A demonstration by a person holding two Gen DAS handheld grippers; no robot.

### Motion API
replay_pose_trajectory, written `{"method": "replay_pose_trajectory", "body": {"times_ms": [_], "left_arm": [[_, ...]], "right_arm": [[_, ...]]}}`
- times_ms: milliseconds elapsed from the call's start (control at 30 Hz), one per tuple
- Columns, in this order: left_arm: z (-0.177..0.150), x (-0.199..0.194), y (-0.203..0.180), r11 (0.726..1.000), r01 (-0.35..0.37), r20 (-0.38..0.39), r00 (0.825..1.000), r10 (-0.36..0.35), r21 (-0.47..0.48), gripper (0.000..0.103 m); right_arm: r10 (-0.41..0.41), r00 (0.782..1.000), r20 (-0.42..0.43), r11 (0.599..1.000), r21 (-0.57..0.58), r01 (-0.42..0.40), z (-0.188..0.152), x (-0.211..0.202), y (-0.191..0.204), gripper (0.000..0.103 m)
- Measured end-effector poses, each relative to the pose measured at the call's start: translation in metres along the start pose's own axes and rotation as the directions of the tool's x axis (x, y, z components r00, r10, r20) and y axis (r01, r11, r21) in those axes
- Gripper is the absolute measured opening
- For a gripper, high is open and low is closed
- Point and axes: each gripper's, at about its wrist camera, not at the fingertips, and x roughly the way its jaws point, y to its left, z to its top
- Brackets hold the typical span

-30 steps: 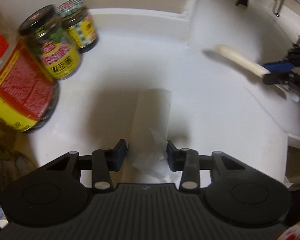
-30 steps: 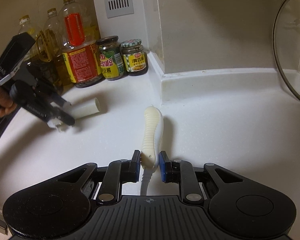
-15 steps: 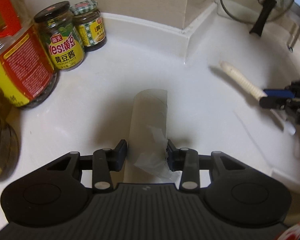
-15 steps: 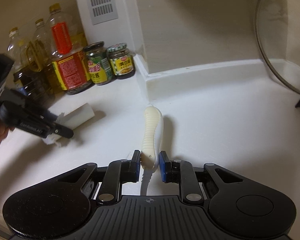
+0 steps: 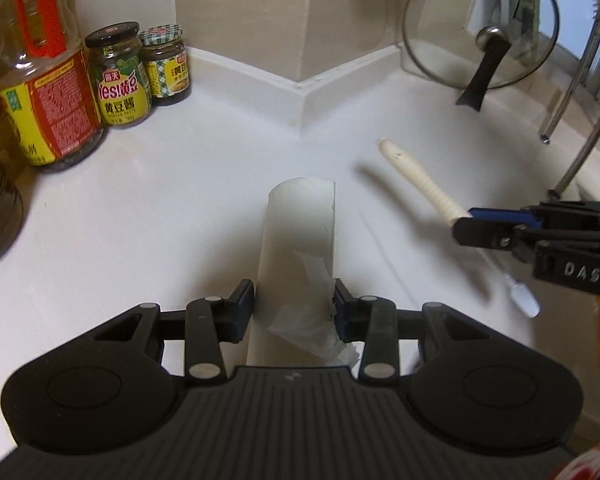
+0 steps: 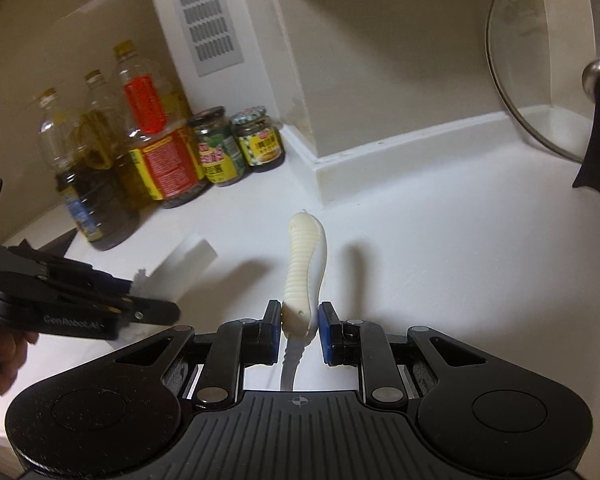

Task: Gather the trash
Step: 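Carry the paper roll and toothbrush down over the trash bin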

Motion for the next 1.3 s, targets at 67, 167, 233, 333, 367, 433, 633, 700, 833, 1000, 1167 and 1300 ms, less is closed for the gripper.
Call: {"method": "replay_pose_trajectory", "body": {"times_ms": [67,167,233,333,367,433,633,700,833,1000,1167,1300], "left_arm": [[-0.011,-0.01,-0.008,1.0,0.008,0.012,1.0,-0.008,-0.019,0.036],[-0.027,-0.024,-0.018,0.999,0.014,0.024,1.0,-0.013,-0.04,0.036],[-0.036,-0.033,-0.023,0.999,0.017,0.027,1.0,-0.016,-0.048,0.037],[-0.052,-0.046,-0.031,0.999,0.013,0.028,1.0,-0.011,-0.05,0.037],[-0.057,-0.051,-0.033,0.998,0.013,0.03,1.0,-0.011,-0.054,0.037],[-0.066,-0.059,-0.037,0.998,0.007,0.032,0.999,-0.006,-0.055,0.037],[-0.096,-0.075,-0.05,0.998,0.01,0.02,1.0,-0.008,-0.068,0.037],[-0.105,-0.079,-0.054,0.998,0.012,0.013,1.0,-0.011,-0.068,0.037],[-0.126,-0.081,-0.066,0.998,0.019,-0.01,1.0,-0.019,-0.066,0.037],[-0.147,-0.079,-0.076,0.997,0.032,-0.041,0.999,-0.035,-0.074,0.037],[-0.163,-0.071,-0.076,0.996,0.03,-0.071,0.997,-0.036,-0.087,0.037],[-0.175,-0.059,-0.07,0.994,0.016,-0.1,0.995,-0.027,-0.112,0.037]], "right_arm": [[-0.002,1.0,0.003,1.0,-0.014,0.002,-0.006,-0.009,0.01,0.02],[0.001,1.0,0.003,1.0,-0.015,-0.001,-0.02,-0.023,0.024,0.02],[0.004,1.0,-0.001,1.0,-0.014,-0.004,-0.03,-0.033,0.031,0.02],[0.009,1.0,-0.009,1.0,-0.014,-0.009,-0.047,-0.047,0.04,0.02],[0.01,1.0,-0.012,1.0,-0.009,-0.01,-0.053,-0.052,0.042,0.02],[0.01,1.0,-0.017,1.0,-0.004,-0.01,-0.063,-0.062,0.046,0.02],[0.007,0.999,-0.038,1.0,-0.007,-0.007,-0.095,-0.084,0.058,0.02],[0.003,0.999,-0.05,1.0,-0.01,-0.003,-0.106,-0.089,0.061,0.02],[-0.003,0.997,-0.077,1.0,-0.006,0.003,-0.123,-0.093,0.065,0.02],[-0.01,0.994,-0.113,1.0,-0.016,0.008,-0.141,-0.091,0.068,0.02],[-0.023,0.989,-0.143,1.0,-0.023,0.02,-0.157,-0.085,0.068,0.02],[-0.031,0.984,-0.178,0.999,-0.02,0.028,-0.169,-0.075,0.064,0.02]]}}
